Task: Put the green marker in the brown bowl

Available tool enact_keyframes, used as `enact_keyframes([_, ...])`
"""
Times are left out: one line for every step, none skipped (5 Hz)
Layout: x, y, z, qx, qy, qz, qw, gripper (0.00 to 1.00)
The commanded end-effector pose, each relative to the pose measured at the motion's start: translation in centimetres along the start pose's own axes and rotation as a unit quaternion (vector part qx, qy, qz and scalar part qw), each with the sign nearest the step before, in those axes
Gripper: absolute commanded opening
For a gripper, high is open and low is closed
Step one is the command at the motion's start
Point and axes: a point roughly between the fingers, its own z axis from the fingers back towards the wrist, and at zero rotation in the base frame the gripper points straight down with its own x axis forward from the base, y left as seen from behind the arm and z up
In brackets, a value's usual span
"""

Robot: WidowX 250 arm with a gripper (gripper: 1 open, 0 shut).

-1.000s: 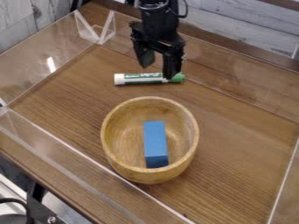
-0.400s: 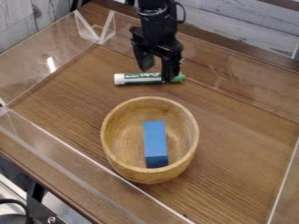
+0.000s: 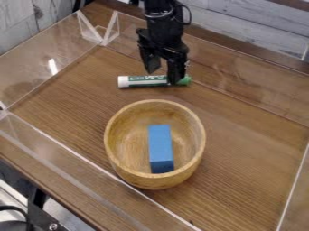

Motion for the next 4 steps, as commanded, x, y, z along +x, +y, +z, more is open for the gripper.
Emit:
enact_keyframes([1.7, 0.9, 1.5, 0.012, -0.034, -0.002, 0.9994, 1.0])
enact_keyframes([2.2, 1.1, 1.1, 0.011, -0.036, -0.006, 0.9993, 1.0])
enact_keyframes([2.6, 1.3, 0.7, 0.011, -0.037, -0.009, 0.9992, 1.0])
enact_keyframes([3.0, 1.5, 0.3, 0.01, -0.038, -0.011, 0.9992, 1.0])
